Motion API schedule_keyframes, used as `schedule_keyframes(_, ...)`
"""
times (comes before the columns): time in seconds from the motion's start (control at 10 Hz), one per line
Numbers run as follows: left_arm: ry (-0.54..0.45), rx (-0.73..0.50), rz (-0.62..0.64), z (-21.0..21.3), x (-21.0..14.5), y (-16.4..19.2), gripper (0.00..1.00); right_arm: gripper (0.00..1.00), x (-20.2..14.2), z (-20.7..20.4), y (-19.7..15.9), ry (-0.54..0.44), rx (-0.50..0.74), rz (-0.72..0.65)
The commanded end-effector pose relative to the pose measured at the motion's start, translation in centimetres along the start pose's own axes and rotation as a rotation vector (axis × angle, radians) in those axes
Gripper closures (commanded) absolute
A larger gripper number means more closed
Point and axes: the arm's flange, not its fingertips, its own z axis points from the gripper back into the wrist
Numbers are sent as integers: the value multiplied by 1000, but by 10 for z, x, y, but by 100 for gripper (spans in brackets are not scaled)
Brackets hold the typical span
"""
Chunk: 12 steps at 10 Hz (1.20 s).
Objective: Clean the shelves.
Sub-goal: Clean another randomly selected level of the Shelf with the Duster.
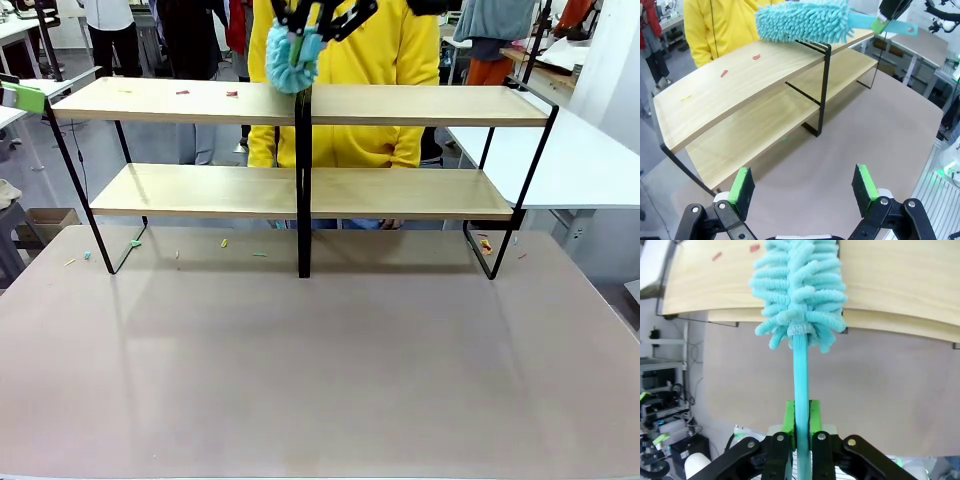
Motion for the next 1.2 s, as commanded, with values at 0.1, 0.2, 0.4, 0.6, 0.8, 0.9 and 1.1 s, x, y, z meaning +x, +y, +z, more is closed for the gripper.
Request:
schedule_keyframes(0.1,-3,3,-2,-1,0,0,0,87,6,-14,40,6,42,89)
schedule_keyframes(0.2,-3,3,-2,-1,0,0,0,87,6,-21,54,39,59,143)
schedule_keyframes(0.4,-3,3,-2,-1,0,0,0,87,15,-29,79,40,81,218)
schedule_keyframes(0.6,-3,3,-2,-1,0,0,0,87,27,-34,107,48,148,296)
schedule_keyframes(0.8,-3,3,-2,-1,0,0,0,87,6,-40,87,56,135,242)
schedule_keyframes(0.9,-3,3,-2,-1,0,0,0,87,6,-40,87,56,135,242)
schedule_keyframes(1.1,-3,3,-2,-1,0,0,0,87,6,-40,87,56,135,242)
